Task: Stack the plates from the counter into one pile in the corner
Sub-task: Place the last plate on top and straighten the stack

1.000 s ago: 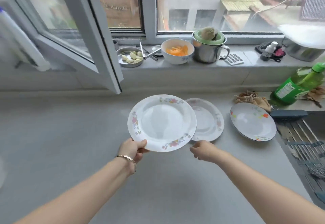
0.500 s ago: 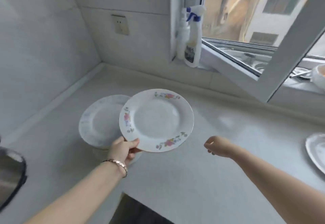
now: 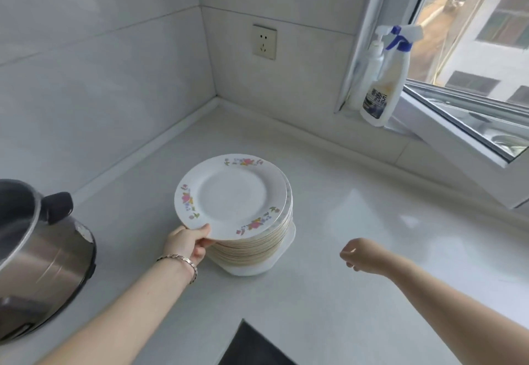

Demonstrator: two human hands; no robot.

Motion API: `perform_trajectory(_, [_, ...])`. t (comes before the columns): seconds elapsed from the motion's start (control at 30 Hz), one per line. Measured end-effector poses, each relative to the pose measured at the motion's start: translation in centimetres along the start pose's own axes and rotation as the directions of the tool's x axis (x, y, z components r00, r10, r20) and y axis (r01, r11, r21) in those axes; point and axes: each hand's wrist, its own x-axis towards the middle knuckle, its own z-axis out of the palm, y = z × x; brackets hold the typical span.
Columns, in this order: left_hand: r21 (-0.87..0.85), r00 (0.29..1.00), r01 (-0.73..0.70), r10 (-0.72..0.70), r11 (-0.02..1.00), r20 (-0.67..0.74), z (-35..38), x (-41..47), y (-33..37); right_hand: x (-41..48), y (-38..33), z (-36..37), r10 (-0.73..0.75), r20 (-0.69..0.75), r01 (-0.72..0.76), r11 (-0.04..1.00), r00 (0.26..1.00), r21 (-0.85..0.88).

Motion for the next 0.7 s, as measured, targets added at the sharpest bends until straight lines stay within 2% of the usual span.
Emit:
perform_trajectory(0.5, [0.038,0.999,0.026,-0.024,0.999,-0.043,0.3,2.1,-0.5,0.9,-2.1,0.3,-0.001,0.054,0.000,1.000,0.999,0.014])
perform_trajectory(0.6, [0.111,1.000,0.016,-0.013,0.994,-0.027,-0.1,2.1,-0.5,1.1,-2.7,0.2,-0.010,0.053,0.010,1.000,0.999,0.000])
perform_trajectory(0.7, [0.269,1.000,-0.003,0.004,0.963,-0.003,-0.5,2.1,-0.3,1.4,-3.1,0.2,-0.015,0.059,0.016,1.000,0.998,-0.018])
